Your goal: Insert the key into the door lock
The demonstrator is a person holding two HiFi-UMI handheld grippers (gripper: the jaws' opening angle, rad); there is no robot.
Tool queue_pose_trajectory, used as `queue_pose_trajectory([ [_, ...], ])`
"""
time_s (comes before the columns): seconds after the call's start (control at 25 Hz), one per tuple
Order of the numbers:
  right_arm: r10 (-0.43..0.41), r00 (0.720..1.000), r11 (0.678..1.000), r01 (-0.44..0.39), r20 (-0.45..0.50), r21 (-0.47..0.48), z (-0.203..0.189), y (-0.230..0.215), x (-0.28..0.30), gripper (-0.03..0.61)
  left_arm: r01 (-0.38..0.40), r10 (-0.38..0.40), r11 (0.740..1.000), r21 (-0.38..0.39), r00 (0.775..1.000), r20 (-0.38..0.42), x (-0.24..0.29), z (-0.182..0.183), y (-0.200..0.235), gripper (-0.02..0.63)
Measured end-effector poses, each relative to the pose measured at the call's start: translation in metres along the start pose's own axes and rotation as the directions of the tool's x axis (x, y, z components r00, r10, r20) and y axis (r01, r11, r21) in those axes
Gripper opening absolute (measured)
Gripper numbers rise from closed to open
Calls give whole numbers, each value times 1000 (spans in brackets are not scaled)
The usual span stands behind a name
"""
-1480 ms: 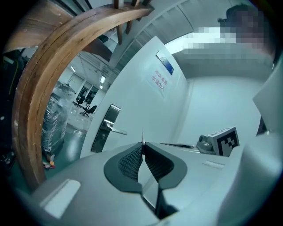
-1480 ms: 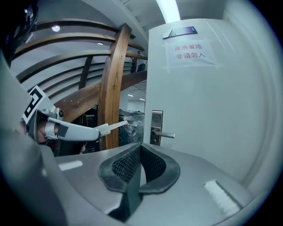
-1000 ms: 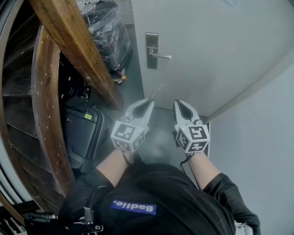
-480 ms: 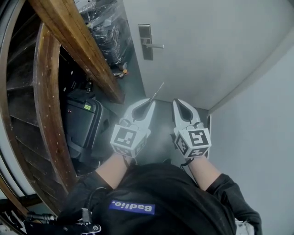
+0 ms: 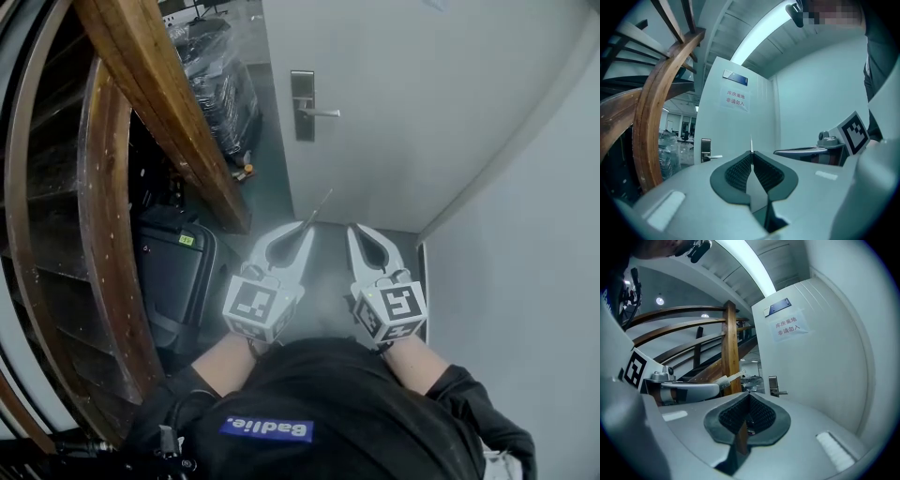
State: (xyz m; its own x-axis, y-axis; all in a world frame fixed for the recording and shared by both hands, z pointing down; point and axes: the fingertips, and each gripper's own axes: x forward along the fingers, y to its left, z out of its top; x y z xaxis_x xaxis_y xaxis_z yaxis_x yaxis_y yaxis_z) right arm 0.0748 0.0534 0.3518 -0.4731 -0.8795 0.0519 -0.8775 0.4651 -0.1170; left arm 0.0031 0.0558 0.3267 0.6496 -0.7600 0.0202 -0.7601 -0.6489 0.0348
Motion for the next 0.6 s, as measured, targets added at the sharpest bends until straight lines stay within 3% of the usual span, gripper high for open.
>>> queue_pose_trajectory([
  [0.28, -4, 1000, 1000, 4, 0, -18, 0, 39, 4, 3, 28, -27, 999, -19, 1000, 11, -33, 0, 19, 40],
  [0.6, -7, 1000, 999, 8, 18, -36, 6, 43, -3, 3, 38, -37, 999, -38, 999, 22, -36, 1, 13, 40],
])
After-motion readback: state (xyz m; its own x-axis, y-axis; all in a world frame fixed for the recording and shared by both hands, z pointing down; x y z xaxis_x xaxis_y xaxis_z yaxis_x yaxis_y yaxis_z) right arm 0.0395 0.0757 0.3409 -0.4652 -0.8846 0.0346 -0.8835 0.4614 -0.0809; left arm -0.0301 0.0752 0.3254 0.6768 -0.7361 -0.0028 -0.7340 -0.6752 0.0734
